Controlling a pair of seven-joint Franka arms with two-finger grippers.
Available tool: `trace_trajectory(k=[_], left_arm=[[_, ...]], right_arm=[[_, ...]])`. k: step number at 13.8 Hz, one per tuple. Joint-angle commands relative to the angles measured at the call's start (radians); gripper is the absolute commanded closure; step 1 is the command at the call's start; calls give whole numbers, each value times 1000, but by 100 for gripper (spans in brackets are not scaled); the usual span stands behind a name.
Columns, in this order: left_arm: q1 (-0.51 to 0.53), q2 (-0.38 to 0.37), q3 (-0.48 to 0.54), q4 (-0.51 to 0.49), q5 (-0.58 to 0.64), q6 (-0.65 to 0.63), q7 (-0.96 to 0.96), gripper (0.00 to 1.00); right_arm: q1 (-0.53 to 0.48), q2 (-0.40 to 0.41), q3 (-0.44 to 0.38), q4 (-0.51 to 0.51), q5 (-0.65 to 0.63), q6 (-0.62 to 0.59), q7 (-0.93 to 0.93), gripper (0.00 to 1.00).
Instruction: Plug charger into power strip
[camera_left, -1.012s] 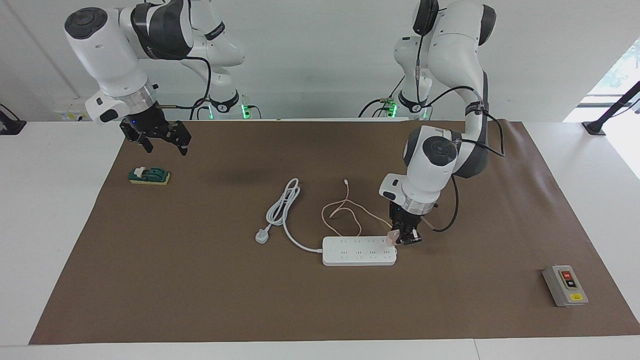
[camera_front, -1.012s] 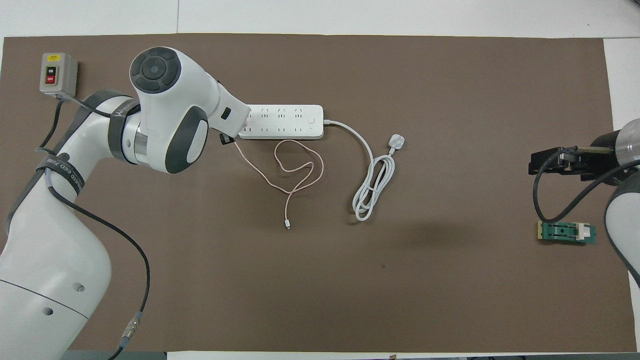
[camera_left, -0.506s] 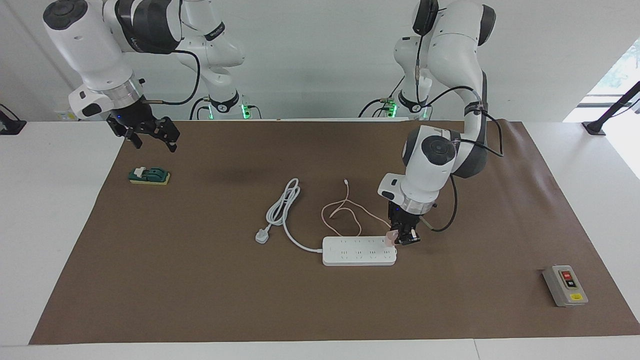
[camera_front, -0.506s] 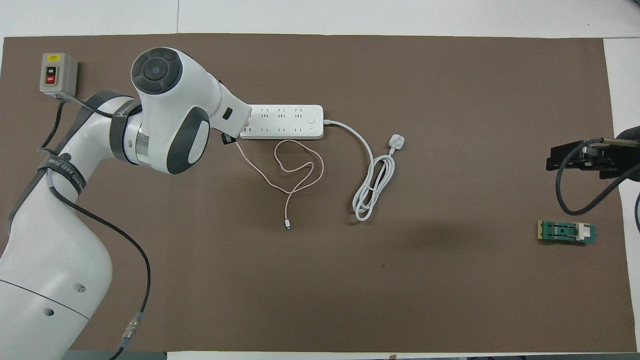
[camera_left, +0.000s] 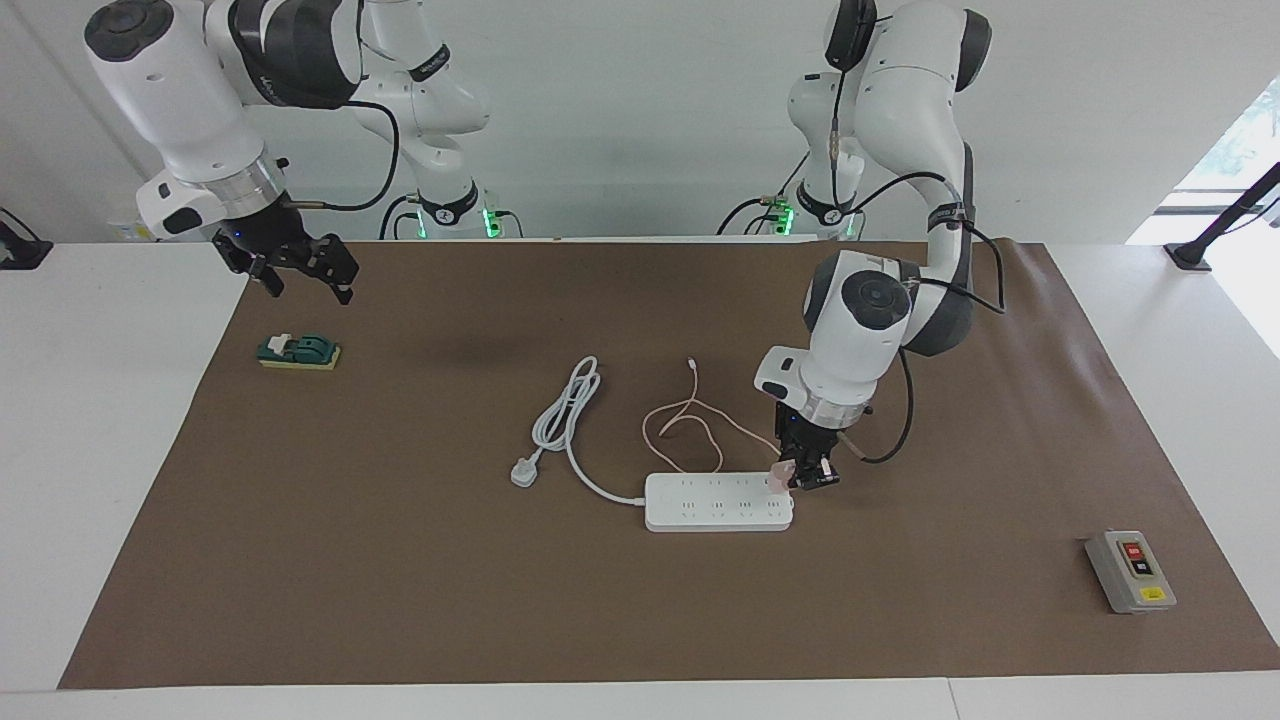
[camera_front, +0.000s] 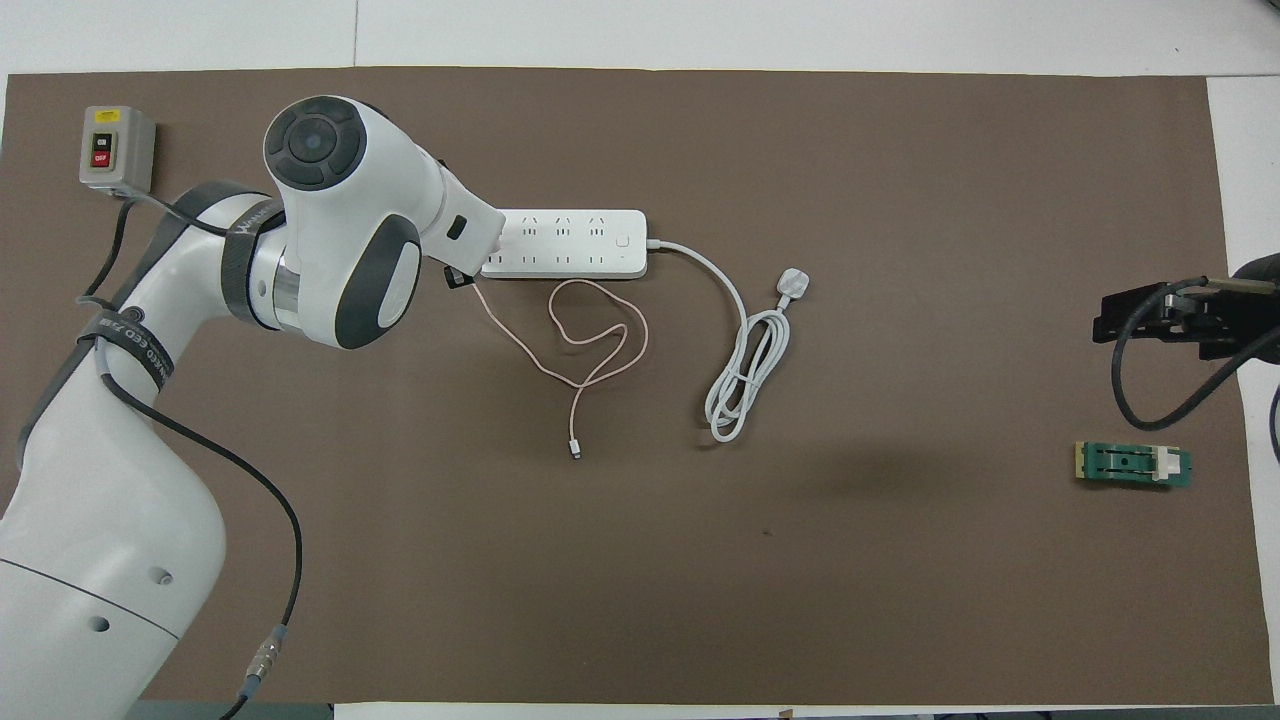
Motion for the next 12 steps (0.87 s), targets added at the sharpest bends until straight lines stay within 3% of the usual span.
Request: trace_trajectory(k=[1, 12], left_arm=[[-8, -5, 7, -33, -7, 54, 10, 100], [-13, -13, -2, -44, -9, 15, 10, 100]], right_arm=[[-16, 12, 8, 22, -35, -8, -15, 0], [-36, 15, 11, 33, -48, -31, -140, 0]])
